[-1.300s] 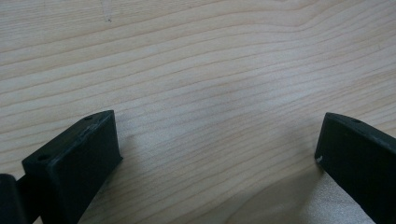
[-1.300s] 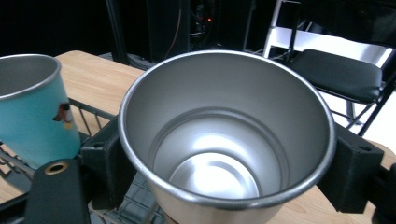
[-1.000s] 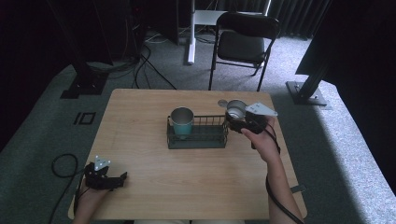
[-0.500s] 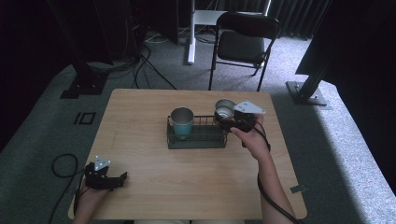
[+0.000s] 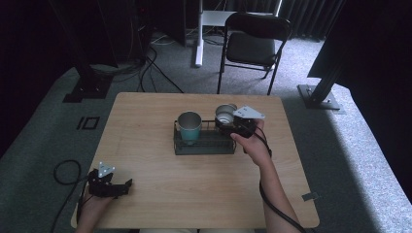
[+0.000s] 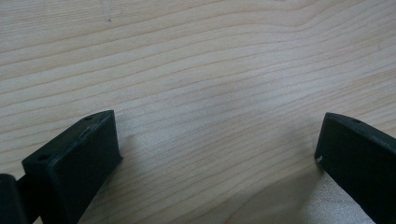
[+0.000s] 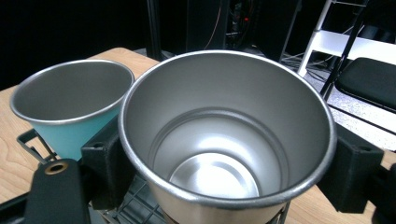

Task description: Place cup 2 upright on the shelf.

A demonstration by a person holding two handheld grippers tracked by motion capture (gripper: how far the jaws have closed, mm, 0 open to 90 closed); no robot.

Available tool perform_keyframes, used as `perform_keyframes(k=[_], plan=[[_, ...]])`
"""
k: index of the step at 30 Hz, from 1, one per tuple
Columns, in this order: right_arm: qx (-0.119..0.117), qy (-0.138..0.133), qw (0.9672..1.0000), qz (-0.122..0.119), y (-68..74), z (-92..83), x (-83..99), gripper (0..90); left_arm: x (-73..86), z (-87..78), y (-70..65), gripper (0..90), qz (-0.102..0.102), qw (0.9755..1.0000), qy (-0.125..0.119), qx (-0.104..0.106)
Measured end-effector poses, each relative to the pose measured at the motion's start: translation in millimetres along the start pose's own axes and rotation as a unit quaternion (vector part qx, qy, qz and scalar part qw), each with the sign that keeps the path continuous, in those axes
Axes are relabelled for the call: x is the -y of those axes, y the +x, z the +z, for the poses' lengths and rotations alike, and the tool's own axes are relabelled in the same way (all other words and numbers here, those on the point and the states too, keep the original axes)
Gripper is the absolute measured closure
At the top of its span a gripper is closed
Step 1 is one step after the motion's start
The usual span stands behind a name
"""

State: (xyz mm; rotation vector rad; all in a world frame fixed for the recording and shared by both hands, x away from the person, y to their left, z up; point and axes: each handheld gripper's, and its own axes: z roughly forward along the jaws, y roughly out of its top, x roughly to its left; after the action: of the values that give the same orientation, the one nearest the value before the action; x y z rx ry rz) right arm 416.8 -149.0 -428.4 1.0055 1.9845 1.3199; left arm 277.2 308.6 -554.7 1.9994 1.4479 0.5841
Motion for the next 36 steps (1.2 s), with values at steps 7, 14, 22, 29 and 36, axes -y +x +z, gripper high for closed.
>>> perform_keyframes(k=[7,14,22,29,36], plan=[[-0.009,0.008,0.9999,0.000,5.4,8.4,4.3,18.0,0.0,0.0,0.0,0.4,0.000,1.0000,0.000,0.000],[-0.014,0.015,0.9998,0.002,9.1,16.4,10.8,18.0,0.0,-0.1,0.0,0.4,0.000,1.0000,0.000,0.000],[-0.012,0.021,0.9996,0.013,11.4,23.8,19.2,18.0,0.0,0.0,0.0,0.4,0.000,1.0000,0.000,0.000],[-0.013,0.036,0.9993,0.003,15.3,29.2,26.2,18.1,0.2,-0.3,0.5,0.4,0.003,1.0000,0.001,0.002],[-0.009,0.046,0.9989,0.004,16.8,32.7,33.7,18.0,0.2,-0.3,0.5,0.4,0.003,1.0000,0.001,0.002]])
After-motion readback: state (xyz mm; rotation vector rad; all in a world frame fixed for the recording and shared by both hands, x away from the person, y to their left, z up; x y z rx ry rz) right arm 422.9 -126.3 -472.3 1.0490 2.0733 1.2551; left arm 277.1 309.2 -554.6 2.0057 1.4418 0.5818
